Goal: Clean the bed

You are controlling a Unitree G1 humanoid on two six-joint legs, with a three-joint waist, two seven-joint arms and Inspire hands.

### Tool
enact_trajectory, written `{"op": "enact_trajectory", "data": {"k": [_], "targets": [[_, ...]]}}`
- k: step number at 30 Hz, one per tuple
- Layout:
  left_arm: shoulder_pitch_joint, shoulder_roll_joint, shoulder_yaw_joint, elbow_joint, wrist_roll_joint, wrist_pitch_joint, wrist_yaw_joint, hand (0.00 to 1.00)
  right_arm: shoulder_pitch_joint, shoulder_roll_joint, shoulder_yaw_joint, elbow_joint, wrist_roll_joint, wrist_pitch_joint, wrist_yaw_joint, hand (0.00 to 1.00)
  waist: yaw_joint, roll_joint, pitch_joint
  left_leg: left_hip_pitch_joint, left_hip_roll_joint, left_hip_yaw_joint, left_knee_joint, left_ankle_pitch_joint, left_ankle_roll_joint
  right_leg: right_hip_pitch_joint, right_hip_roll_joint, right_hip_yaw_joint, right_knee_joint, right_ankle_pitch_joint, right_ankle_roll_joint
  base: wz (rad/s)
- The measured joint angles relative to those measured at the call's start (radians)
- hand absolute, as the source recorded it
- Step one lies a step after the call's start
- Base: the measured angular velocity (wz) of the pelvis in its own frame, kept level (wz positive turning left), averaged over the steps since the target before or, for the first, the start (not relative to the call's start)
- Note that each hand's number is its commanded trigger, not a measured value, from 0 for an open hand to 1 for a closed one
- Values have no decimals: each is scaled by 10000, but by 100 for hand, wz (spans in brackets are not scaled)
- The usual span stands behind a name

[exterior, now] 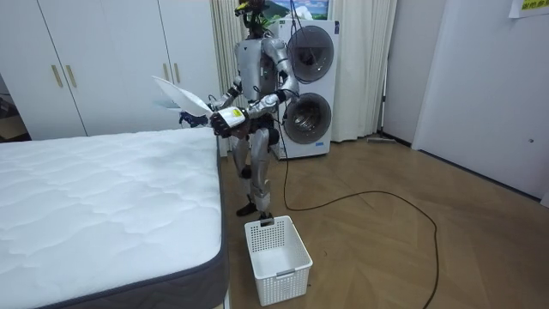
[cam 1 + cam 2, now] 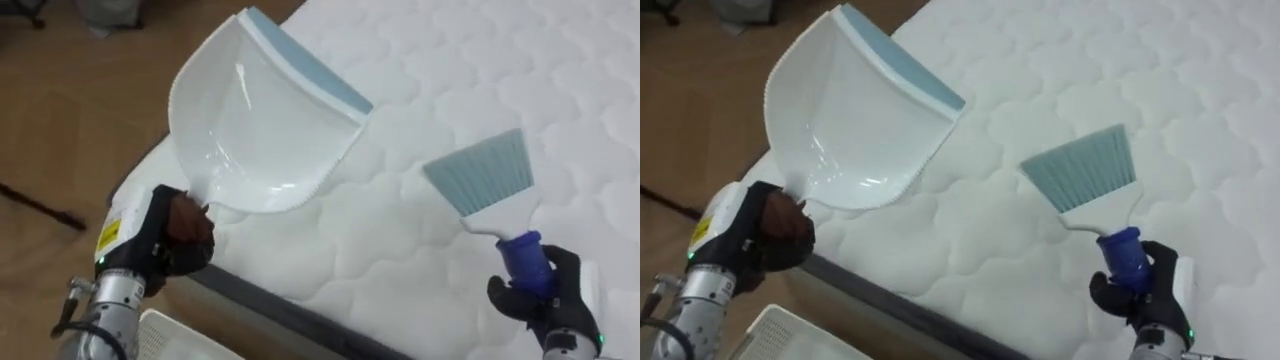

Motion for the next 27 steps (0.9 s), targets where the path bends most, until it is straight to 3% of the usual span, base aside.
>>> {"op": "enact_trajectory", "data": {"k": [1,2,5,6,7,9,12,15,17,19,27], "targets": [[48,-11,1,0,16,0,-4,100,14,19,0,-73,-91,-3,108,0,-26,-5,-6,115,-61,-356,-64,-32,-135,13,114,214,-18,37,-34,-77],[49,-28,1,-2,15,0,-9,100,16,18,-2,-94,-152,-3,154,0,-42,-7,-8,181,-47,-346,-137,-31,-139,25,168,287,-18,71,-32,-48],[69,-185,0,-19,13,-4,-15,100,16,14,-30,-195,-314,-3,325,0,-126,42,-17,649,-22,-266,-589,49,-252,-2,483,1093,-15,137,-155,-78],[184,-267,77,-25,7,-15,-17,100,24,30,-21,-290,-384,0,448,0,155,148,-46,819,-85,-843,-613,62,-201,-69,709,1534,-13,201,-255,-159],[365,-359,281,-48,8,-28,-17,100,22,41,5,-394,-615,-13,593,0,289,258,-63,962,-162,-1716,-588,12,-92,-91,882,1670,-53,288,-373,-158],[420,-393,414,-56,10,-28,-18,100,32,23,-3,-388,-759,-16,696,0,115,421,-74,1070,-97,-2231,-542,-137,255,62,1106,1629,-148,349,-476,-81],[399,-443,413,-113,-4,-115,-18,100,68,19,-156,-391,-753,6,775,0,-502,463,-52,1145,39,-2084,-715,-160,223,5,1296,1783,-200,348,-562,-30],[389,-527,375,-111,-18,-158,-18,100,78,20,-328,-389,-721,101,775,0,-648,544,1,1382,179,-1735,-910,-220,129,3,1477,1959,-207,351,-663,-41],[391,-526,369,-108,-174,-159,-22,0,78,25,-363,-407,-717,102,773,0,-740,551,6,1488,231,-1597,-1019,-243,90,0,1582,2165,-195,333,-695,-32],[426,-532,369,-51,-417,-177,-47,0,129,30,-363,-444,-718,105,772,0,-717,547,10,1632,283,-1546,-1037,-291,13,41,1704,2427,-190,318,-739,-35],[410,-585,369,52,-1212,-171,-68,0,182,39,-399,-567,-732,329,725,0,-810,649,84,1659,258,-1319,-799,-500,35,-173,1711,2458,408,-9,-806,-11]]}}
